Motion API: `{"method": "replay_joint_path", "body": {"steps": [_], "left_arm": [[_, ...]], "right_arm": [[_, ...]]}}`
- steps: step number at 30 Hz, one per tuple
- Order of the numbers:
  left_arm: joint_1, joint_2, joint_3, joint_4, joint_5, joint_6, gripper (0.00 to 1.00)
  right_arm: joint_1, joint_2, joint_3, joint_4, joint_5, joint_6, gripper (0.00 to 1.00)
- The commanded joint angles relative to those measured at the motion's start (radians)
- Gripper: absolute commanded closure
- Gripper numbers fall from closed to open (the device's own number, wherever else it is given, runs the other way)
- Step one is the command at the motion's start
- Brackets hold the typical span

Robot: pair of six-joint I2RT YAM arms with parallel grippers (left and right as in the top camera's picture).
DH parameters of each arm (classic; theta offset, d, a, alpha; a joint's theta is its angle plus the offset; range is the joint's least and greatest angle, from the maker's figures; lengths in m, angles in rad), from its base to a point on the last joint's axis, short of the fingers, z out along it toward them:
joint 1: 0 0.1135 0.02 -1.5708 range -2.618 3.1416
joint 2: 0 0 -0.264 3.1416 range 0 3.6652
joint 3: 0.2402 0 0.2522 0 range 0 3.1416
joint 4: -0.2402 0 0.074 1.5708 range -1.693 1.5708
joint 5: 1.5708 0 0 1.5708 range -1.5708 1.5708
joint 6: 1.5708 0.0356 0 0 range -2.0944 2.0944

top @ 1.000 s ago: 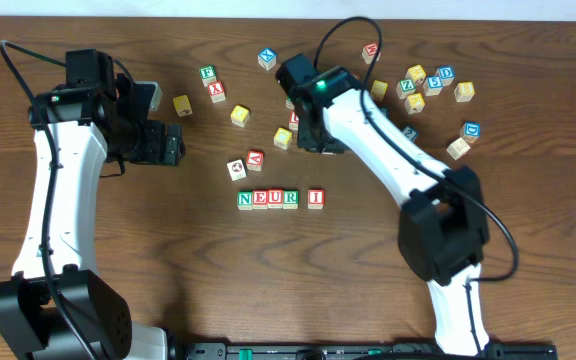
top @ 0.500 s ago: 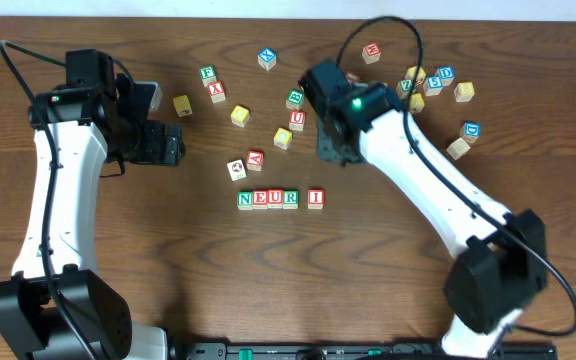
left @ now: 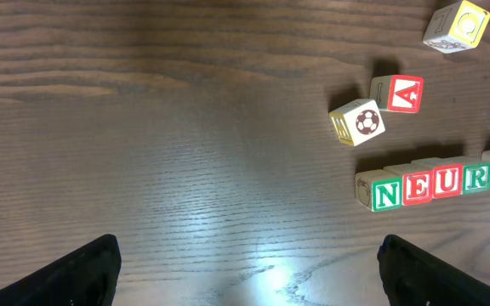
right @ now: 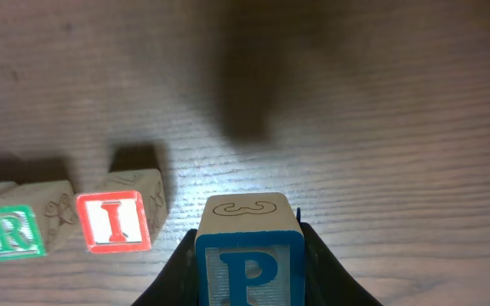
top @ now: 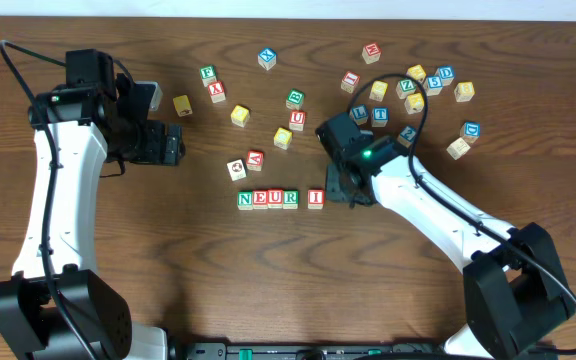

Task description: Spell out NEURIPS

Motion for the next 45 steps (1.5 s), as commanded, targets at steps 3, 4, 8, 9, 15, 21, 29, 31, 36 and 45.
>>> {"method": "replay_joint_path", "body": {"steps": [3,4,8,9,15,21,29,31,36,45], "left_arm": [[0.0,-0.014,0.02,-0.005,0.011,0.013,0.05],[0.0,-0.014,0.02,-0.005,0.011,0.013,0.05],[0.0,-0.014,0.02,-0.005,0.011,0.013,0.05],[0.0,-0.014,0.02,-0.005,0.011,0.013,0.05],[0.0,-0.014,0.02,-0.005,0.011,0.013,0.05],[0.0,-0.014,0.02,-0.005,0.011,0.013,0.05],[0.0,-0.014,0.02,-0.005,0.011,0.013,0.05],[0.0,-0.014,0.02,-0.005,0.011,0.013,0.05],[0.0,-0.014,0.02,-0.005,0.011,0.013,0.05],[0.0,-0.014,0.02,-0.005,0.011,0.013,0.05]], "right_arm": [[-0.005,-0.014,-0.041,0.022,-0.036,0.029,0.84],[-0.005,-0.014,-0.045,0.022,-0.036,0.03,0.83],[0.003,-0.014,-0.067,0.035,-0.036,0.037,0.82],[0.007,-0.014,-0.073,0.043,-0.036,0.042,0.81],[0.037,-0.014,-0.11,0.097,-0.036,0.06,0.79],[0.051,-0.014,-0.111,0.117,-0.026,0.059,0.78],[0.066,-0.014,-0.111,0.135,-0.006,0.059,0.76],[0.066,-0.013,-0.111,0.137,-0.006,0.059,0.76],[0.072,0.006,-0.111,0.149,-0.006,0.06,0.76],[0.102,0.014,-0.111,0.174,0.011,0.068,0.77]]}}
